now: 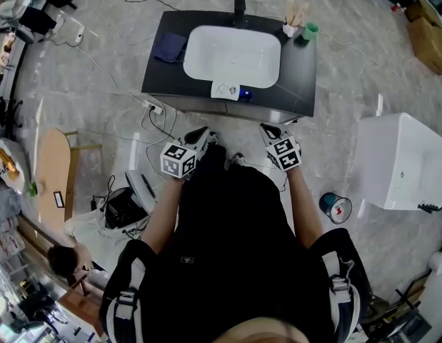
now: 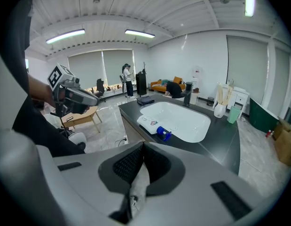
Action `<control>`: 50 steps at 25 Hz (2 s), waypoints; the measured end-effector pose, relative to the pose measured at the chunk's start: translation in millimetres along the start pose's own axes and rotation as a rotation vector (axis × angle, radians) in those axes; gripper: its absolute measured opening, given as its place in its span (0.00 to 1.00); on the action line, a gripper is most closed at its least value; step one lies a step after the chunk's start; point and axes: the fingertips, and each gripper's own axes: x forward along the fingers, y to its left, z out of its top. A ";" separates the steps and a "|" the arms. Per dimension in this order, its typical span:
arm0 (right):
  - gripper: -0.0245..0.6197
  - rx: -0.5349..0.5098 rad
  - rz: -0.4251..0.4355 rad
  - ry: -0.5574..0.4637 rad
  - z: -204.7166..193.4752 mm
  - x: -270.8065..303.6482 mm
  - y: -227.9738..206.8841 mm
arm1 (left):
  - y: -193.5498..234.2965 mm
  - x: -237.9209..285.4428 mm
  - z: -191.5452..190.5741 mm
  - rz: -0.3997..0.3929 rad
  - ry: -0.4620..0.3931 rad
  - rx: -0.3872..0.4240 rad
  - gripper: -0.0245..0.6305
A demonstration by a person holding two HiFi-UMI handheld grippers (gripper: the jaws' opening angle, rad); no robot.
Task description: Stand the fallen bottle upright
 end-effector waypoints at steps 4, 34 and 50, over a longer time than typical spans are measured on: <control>0.13 -0.001 -0.012 0.021 7.4 10.2 -5.9 | 14.3 4.7 7.0 -0.015 0.003 -0.001 0.06; 0.13 0.212 -0.233 0.089 21.6 91.2 -39.0 | 115.7 45.6 64.4 -0.179 0.085 0.077 0.06; 0.24 0.320 -0.436 0.183 -18.2 146.0 -71.5 | 158.9 47.8 71.3 -0.184 0.140 0.129 0.06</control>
